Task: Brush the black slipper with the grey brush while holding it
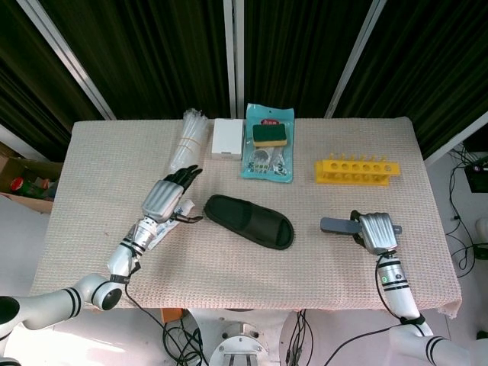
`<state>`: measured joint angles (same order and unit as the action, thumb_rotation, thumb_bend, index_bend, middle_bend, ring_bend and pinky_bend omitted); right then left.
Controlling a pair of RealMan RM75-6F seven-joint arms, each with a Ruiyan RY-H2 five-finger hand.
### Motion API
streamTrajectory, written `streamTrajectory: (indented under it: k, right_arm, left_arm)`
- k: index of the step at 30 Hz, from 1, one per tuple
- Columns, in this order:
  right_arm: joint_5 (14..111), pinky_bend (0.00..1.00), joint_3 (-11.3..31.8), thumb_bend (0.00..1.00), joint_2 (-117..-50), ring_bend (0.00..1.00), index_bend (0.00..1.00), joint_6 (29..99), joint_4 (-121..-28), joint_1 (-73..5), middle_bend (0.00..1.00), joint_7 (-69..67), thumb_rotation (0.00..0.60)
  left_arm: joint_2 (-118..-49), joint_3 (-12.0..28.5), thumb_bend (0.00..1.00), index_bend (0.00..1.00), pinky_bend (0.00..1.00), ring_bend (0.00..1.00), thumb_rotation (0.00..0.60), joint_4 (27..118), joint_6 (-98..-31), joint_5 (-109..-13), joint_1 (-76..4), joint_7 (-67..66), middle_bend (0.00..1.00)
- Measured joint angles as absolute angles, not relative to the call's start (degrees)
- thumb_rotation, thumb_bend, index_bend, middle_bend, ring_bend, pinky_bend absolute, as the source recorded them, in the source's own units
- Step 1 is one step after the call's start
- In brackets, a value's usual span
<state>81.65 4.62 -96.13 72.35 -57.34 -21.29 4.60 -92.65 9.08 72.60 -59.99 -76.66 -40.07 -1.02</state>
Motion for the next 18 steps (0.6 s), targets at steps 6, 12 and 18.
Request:
streamTrajectory:
  k: [6,12,18]
  right_arm:
    - [81.0,0.56,4.6,0.50,-95.0,0.58,0.77,70.8,-59.1,-21.3,0.70,6.5,0.600]
    - [79.9,0.47,4.6,0.48,-93.5,0.50,0.65,68.9,-61.4,-21.3,0.60,9.1,0.600]
    - [77.9,0.35,4.4,0.38,-90.9,0.31,0.31,66.6,-64.9,-20.9,0.39,11.8,0.600]
  left_arm:
    - [-92.2,8.8,0.09,0.01,0.26,0.09,0.375,73.0,-60.3,-76.9,-39.6,-1.0,0.05]
    - [-91.8,8.7,0.09,0.02,0.26,0.09,0.375,73.2,-60.4,-77.1,-39.4,-0.9,0.05]
    - [-91.9,8.6,0.09,0.02,0.26,0.09,0.375,73.3,-59.9,-76.9,-39.3,-1.1,0.05]
